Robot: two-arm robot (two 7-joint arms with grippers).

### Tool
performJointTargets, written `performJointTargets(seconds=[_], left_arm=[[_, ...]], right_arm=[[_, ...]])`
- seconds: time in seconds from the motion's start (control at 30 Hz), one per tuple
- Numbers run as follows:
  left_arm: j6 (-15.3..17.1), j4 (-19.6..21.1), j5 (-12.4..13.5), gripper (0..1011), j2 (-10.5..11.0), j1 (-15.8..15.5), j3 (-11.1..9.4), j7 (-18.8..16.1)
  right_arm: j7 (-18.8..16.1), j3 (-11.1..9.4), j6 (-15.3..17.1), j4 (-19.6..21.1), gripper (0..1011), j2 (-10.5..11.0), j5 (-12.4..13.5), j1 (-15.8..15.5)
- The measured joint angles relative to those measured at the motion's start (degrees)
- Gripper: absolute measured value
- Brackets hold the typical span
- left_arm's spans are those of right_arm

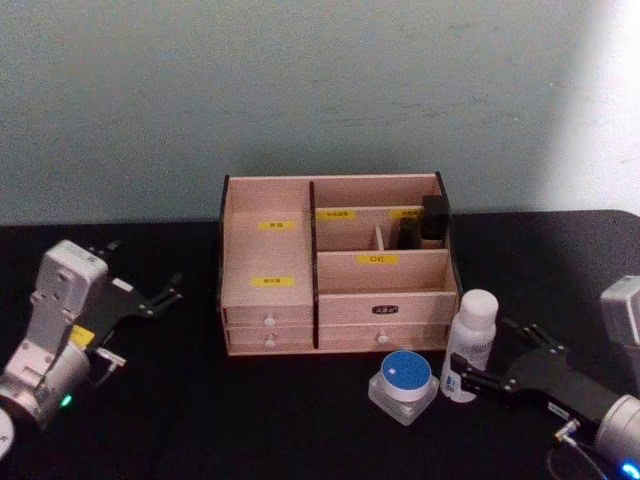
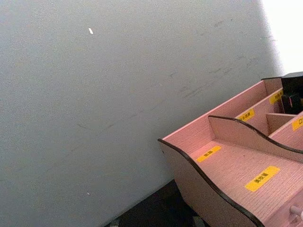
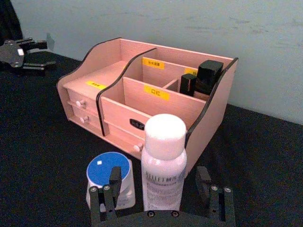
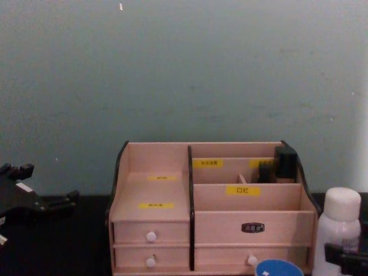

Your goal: Pick up the facial cleanser and watermelon frost from the table and place them into the tiered storage box.

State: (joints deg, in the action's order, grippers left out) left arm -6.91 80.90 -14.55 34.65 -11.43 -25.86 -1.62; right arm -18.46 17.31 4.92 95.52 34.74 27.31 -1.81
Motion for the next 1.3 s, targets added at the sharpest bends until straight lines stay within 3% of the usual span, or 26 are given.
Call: performJointTargets(seconds=[0.6, 1.23, 1.3], left_arm=[[0.00, 0.00, 0.00, 1001, 0.00, 0.00, 0.00, 0.00], [0.00, 0.00, 0.00, 1002, 0.00, 0.00, 0.00, 0.00], [0.00, 0.00, 0.00, 1001, 0.00, 0.00, 0.00, 0.00]], right_arm=[[-2.63, -0.26, 0.10, -4.09, 1003, -4.12, -2.14, 3.26], [-3.17, -0.44, 0.19, -4.08, 1003, -4.35, -2.98, 3.11], [-3.15, -0.44, 0.19, -4.07, 969, -4.34, -2.95, 3.11]])
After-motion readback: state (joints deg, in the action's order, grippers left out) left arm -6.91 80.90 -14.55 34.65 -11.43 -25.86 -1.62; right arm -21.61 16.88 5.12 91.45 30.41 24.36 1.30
